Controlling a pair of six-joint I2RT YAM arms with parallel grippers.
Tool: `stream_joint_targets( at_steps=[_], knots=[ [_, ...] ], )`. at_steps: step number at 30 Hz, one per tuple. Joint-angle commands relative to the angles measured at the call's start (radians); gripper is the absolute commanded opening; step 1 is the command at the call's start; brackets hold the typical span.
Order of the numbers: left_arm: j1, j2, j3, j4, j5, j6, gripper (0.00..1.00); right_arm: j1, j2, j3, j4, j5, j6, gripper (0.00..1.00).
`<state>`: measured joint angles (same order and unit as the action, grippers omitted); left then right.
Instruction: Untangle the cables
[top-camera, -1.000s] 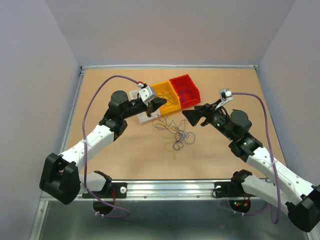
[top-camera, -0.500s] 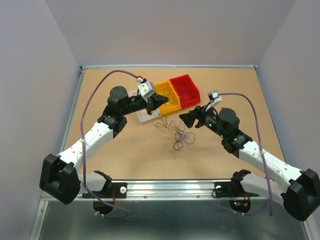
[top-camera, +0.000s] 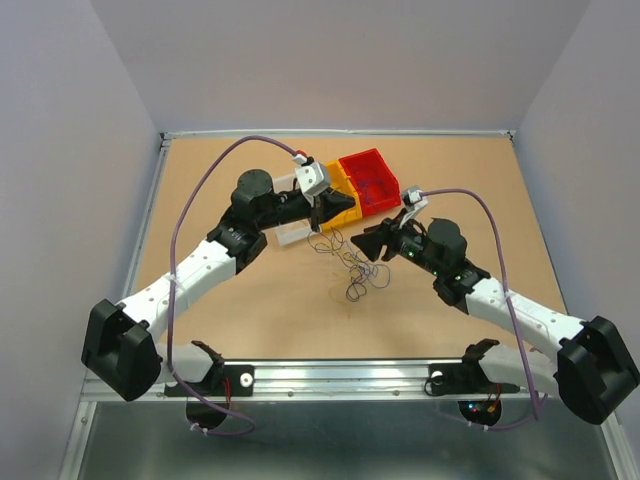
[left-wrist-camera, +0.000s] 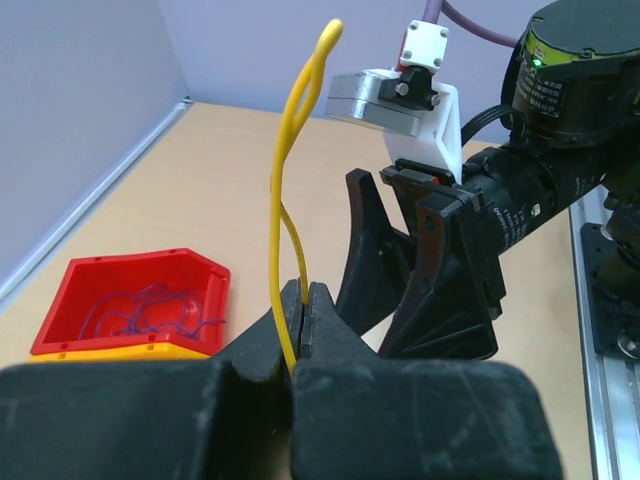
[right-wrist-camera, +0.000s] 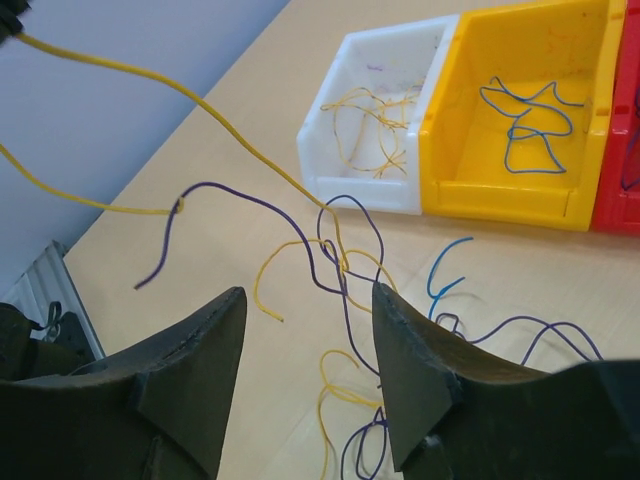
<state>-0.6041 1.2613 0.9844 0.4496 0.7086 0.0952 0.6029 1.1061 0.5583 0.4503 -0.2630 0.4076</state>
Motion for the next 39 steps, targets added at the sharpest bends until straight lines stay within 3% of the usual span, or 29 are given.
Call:
stream_joint_targets(
  at_steps=[1, 12, 20, 25, 30, 36, 38, 39],
  knots=[
    [-0.036, 0.0, 0.068, 0.001, -0.041, 0.02, 0.0, 0.014, -0.011, -0.02, 0.094, -0.015, -0.039, 0.57],
    [-0.054, 0.01, 0.114, -0.014, -0.078, 0.017, 0.0, 0.047, 0.069, -0.011, 0.172, -0.068, -0.066, 0.5],
    [-0.062, 0.015, 0.154, -0.035, -0.08, 0.011, 0.0, 0.075, 0.119, 0.009, 0.188, 0.025, -0.085, 0.48],
    [-0.068, -0.005, 0.165, -0.046, -0.084, 0.008, 0.0, 0.075, 0.147, 0.031, 0.195, 0.071, -0.09, 0.42],
    [-0.071, -0.022, 0.177, -0.057, -0.083, 0.001, 0.0, 0.075, 0.169, 0.034, 0.226, 0.088, -0.092, 0.29],
    [-0.071, -0.03, 0.194, -0.077, -0.074, -0.015, 0.0, 0.077, 0.161, 0.02, 0.252, 0.105, -0.087, 0.3],
    [-0.071, -0.034, 0.194, -0.08, -0.083, -0.015, 0.0, 0.075, 0.135, 0.011, 0.254, 0.113, -0.087, 0.37],
    [-0.072, -0.033, 0.194, -0.081, -0.087, -0.015, 0.0, 0.077, 0.117, -0.003, 0.254, 0.114, -0.089, 0.46]
  ],
)
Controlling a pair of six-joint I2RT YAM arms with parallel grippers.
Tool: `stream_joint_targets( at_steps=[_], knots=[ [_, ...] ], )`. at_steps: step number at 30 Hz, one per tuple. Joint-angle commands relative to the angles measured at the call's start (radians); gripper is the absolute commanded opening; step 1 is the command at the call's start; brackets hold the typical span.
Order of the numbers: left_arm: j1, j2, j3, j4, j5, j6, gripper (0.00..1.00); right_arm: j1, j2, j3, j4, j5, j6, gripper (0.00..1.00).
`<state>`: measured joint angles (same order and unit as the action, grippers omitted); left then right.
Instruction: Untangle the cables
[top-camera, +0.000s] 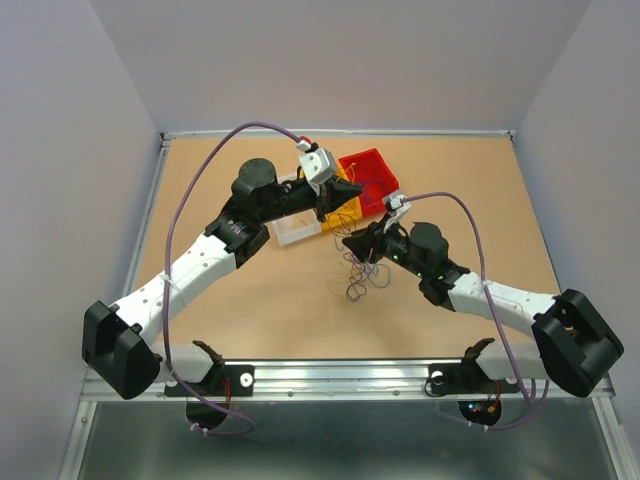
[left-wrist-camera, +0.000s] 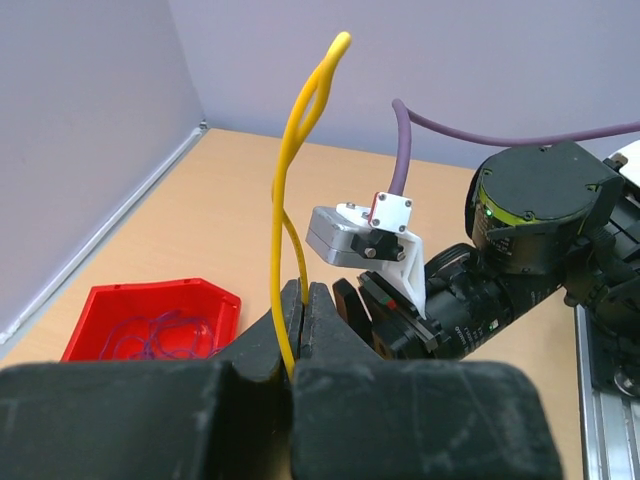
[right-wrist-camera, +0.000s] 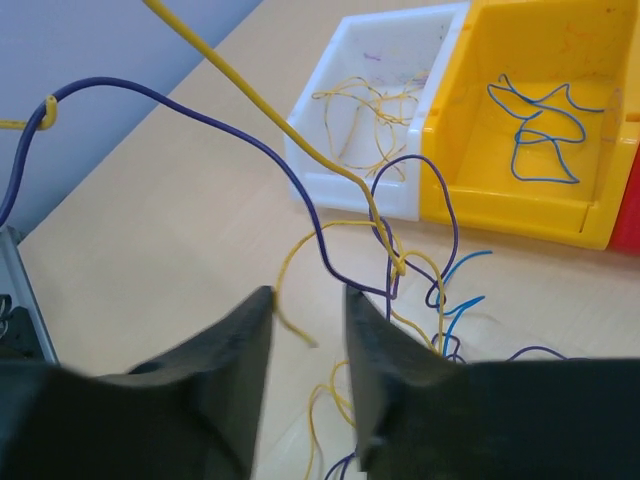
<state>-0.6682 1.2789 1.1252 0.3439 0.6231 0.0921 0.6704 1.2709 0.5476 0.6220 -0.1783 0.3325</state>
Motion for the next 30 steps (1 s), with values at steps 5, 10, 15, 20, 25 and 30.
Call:
stream_joint_targets(
  at_steps=[5, 10, 15, 20, 25, 30],
  knots=[
    [-0.01, -0.046, 0.053, 0.018, -0.02, -0.011, 0.0, 0.009, -0.096, -0.011, 0.079, 0.046, -0.016, 0.51],
    [-0.013, -0.044, 0.05, 0.015, -0.039, -0.003, 0.0, 0.008, -0.128, -0.012, 0.059, 0.06, -0.027, 0.54],
    [-0.016, -0.055, 0.05, 0.007, -0.033, -0.003, 0.0, 0.008, -0.105, 0.025, 0.03, 0.083, -0.047, 0.55],
    [-0.022, -0.062, 0.057, -0.003, -0.034, -0.005, 0.0, 0.008, -0.047, 0.052, 0.027, 0.027, -0.05, 0.49],
    [-0.024, -0.061, 0.074, -0.02, -0.033, -0.003, 0.0, 0.008, -0.021, 0.064, 0.027, 0.031, -0.055, 0.28],
    [-0.024, -0.064, 0.096, -0.036, -0.088, 0.021, 0.0, 0.008, -0.034, 0.038, 0.027, 0.056, -0.036, 0.06]
  ],
)
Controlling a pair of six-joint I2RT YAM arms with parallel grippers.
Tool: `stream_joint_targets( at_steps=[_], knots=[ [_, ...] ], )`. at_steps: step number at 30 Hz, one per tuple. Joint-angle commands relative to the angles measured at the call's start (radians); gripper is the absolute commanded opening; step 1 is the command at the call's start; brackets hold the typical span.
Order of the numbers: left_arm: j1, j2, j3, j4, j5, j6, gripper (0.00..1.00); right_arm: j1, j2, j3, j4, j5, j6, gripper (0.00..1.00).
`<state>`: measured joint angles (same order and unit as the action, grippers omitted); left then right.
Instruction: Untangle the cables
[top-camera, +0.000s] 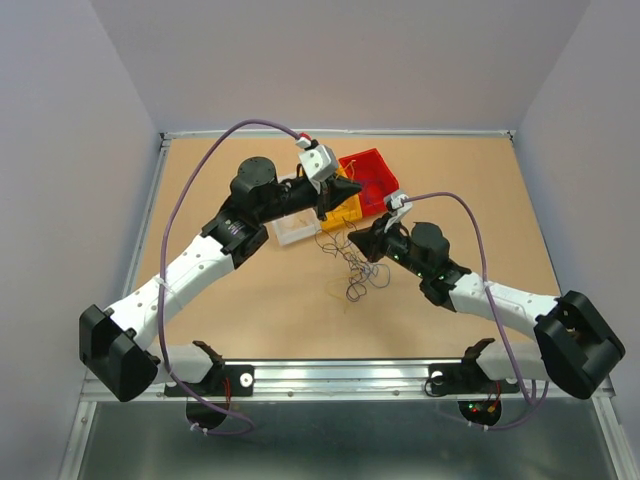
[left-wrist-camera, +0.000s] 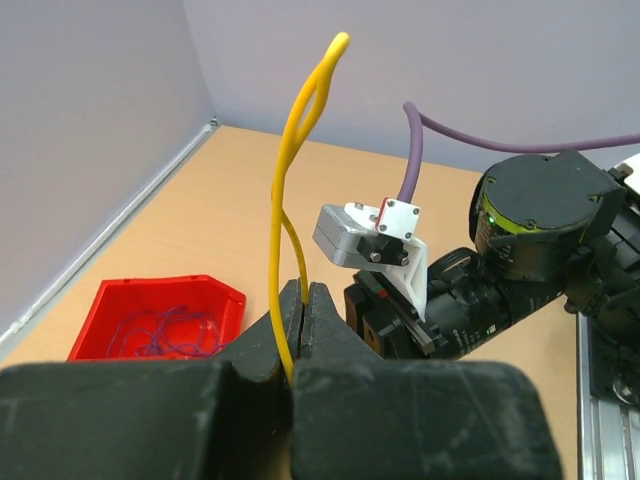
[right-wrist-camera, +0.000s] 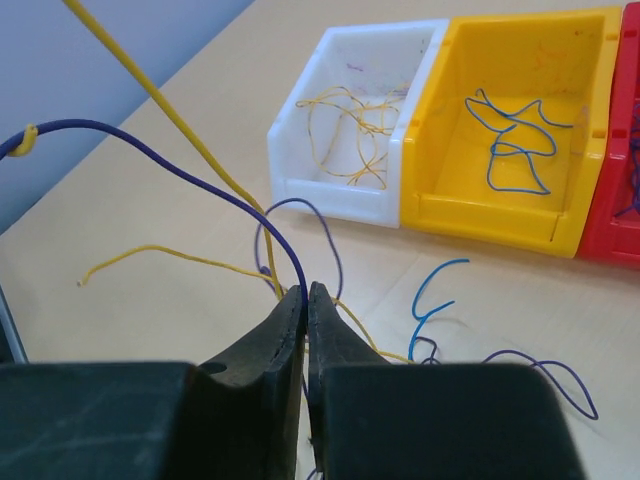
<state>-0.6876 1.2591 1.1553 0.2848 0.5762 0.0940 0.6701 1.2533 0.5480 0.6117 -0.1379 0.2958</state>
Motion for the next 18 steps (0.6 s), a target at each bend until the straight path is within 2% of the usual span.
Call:
stream_joint_targets(
  at_steps=[1, 7, 14, 18],
  knots=[
    [-0.004, -0.046, 0.085, 0.013, -0.092, 0.027, 0.0, 0.008, -0.023, 0.018, 0.036, 0.032, 0.014, 0.05],
    [-0.001, -0.015, 0.228, -0.062, -0.237, 0.087, 0.0, 0.009, -0.054, -0.088, 0.02, 0.104, 0.097, 0.03],
    [-0.001, 0.013, 0.377, -0.128, -0.246, 0.076, 0.0, 0.008, -0.1, -0.209, -0.003, 0.167, 0.178, 0.02],
    [-0.003, 0.02, 0.403, -0.128, -0.233, 0.058, 0.0, 0.008, -0.149, -0.249, -0.047, 0.205, 0.206, 0.02]
  ],
)
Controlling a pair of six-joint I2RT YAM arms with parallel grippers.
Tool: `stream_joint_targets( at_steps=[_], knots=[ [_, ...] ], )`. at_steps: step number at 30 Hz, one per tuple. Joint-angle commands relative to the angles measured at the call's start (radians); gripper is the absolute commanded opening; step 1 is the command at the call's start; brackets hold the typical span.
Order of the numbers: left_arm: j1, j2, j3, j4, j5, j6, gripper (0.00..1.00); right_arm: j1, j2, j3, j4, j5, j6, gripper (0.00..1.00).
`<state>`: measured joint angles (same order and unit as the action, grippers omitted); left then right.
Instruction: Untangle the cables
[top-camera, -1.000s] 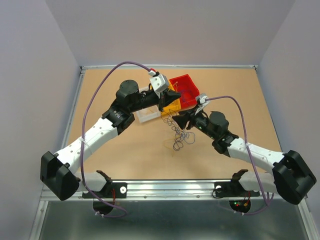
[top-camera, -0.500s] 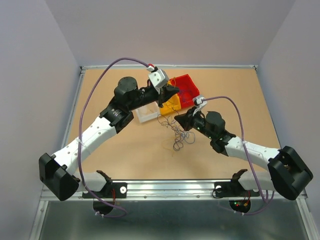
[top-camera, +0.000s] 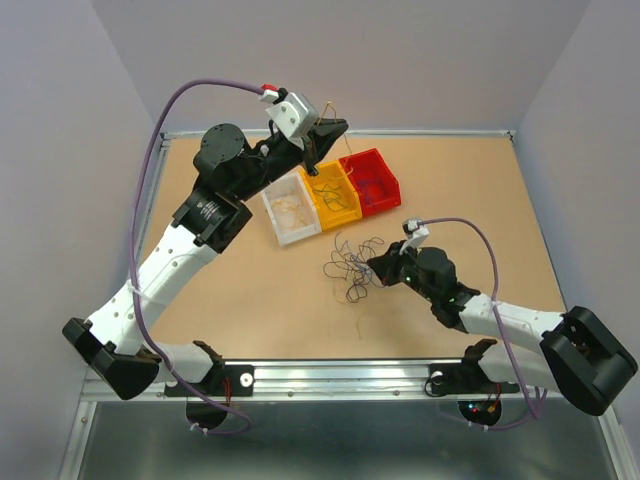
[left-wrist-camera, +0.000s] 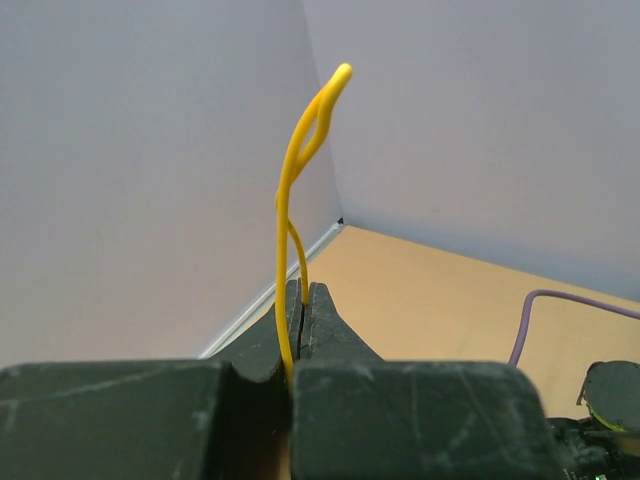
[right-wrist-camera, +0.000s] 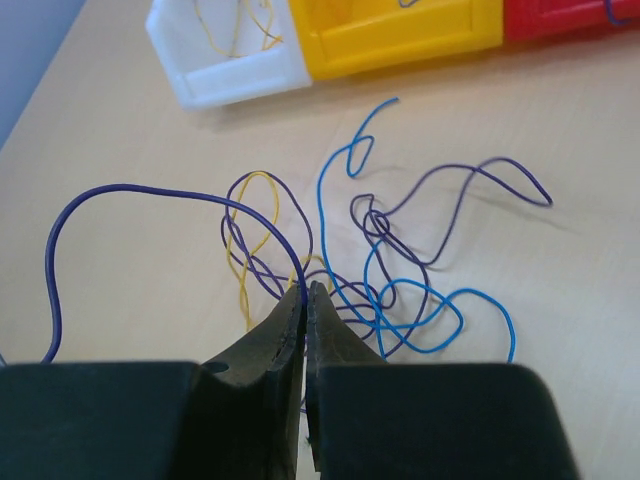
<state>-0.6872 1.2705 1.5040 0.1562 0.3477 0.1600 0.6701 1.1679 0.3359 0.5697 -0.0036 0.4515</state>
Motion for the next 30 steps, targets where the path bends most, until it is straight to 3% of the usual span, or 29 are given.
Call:
stream_joint_targets(
  at_steps=[1, 6, 12, 15, 22, 30],
  knots=[
    [-0.005, 0.01, 0.059, 0.0, 0.003, -0.014, 0.0, 0.009, -0.073, -0.05, -0.013, 0.071, 0.056, 0.02],
    [-0.003, 0.017, 0.085, 0.0, -0.013, -0.014, 0.0, 0.008, -0.187, -0.083, -0.091, 0.102, 0.078, 0.02],
    [-0.003, 0.026, 0.053, 0.0, -0.07, 0.004, 0.0, 0.008, -0.31, -0.103, -0.185, 0.148, 0.092, 0.15],
    [0.005, 0.032, 0.018, 0.016, -0.111, 0.016, 0.0, 0.008, -0.347, -0.11, -0.214, 0.165, 0.098, 0.23],
    [0.083, 0.041, -0.074, 0.089, -0.141, 0.0, 0.0, 0.008, -0.356, -0.113, -0.211, 0.154, 0.102, 0.62],
    [0.219, 0.107, -0.203, 0.235, -0.128, -0.017, 0.0, 0.008, -0.352, -0.106, -0.203, 0.148, 0.102, 0.68]
  ],
)
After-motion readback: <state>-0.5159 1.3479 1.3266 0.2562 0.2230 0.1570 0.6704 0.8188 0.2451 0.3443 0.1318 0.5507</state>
